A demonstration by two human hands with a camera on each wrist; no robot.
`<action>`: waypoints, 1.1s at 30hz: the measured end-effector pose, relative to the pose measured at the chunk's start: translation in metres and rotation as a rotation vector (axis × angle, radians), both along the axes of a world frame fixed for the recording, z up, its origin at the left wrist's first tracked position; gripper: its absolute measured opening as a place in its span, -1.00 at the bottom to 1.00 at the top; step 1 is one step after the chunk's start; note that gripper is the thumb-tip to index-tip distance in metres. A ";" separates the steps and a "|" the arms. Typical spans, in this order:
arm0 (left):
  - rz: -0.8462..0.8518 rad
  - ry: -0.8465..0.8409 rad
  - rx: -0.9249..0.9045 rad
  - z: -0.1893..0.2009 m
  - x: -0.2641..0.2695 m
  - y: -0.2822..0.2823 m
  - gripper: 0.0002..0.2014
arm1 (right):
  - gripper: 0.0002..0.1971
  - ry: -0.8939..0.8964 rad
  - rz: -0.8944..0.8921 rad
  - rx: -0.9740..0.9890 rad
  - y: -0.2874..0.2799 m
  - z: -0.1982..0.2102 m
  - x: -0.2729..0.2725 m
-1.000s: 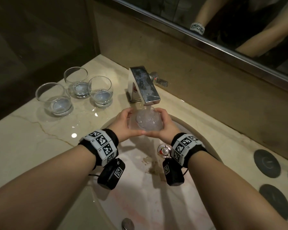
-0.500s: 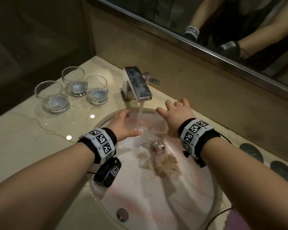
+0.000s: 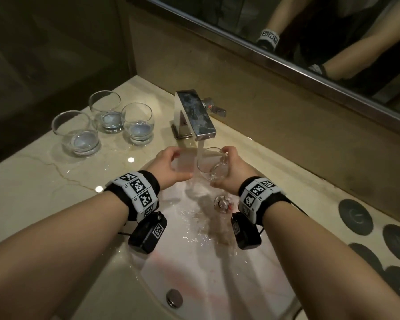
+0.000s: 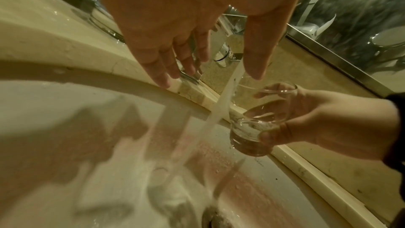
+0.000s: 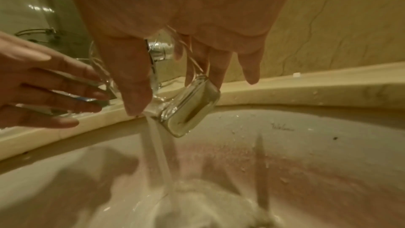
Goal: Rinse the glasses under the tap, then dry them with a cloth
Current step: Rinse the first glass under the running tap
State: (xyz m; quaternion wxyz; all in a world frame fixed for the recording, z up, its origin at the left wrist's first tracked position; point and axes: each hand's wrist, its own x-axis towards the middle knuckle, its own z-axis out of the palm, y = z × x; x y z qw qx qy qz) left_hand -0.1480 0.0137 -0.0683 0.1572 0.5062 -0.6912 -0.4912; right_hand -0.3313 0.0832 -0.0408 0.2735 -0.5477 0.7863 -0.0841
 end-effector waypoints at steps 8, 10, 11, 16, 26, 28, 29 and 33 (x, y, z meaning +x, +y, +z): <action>-0.016 -0.012 -0.013 0.001 0.007 -0.014 -0.27 | -0.19 -0.042 -0.043 0.023 -0.015 -0.010 0.013; -0.024 -0.014 -0.009 0.000 0.006 -0.016 -0.31 | -0.18 -0.059 -0.059 0.015 -0.017 -0.011 0.014; -0.030 -0.015 -0.005 0.000 0.006 -0.016 -0.32 | -0.17 -0.066 -0.064 0.012 -0.018 -0.011 0.014; -0.039 -0.001 0.033 0.000 0.004 -0.015 -0.32 | -0.15 -0.134 -0.084 0.002 -0.019 -0.014 0.014; 0.002 0.054 0.047 0.001 0.001 -0.017 -0.42 | -0.05 -0.280 -0.112 -0.008 -0.023 -0.033 0.018; 0.013 0.063 0.033 0.004 0.002 -0.018 -0.46 | -0.06 -0.298 -0.107 -0.028 -0.023 -0.035 0.018; 0.011 0.060 0.021 0.004 0.003 -0.018 -0.47 | -0.06 -0.312 -0.105 -0.040 -0.023 -0.037 0.017; -0.006 0.020 -0.034 0.003 0.004 -0.017 -0.48 | -0.10 -0.375 -0.114 -0.080 -0.023 -0.037 0.012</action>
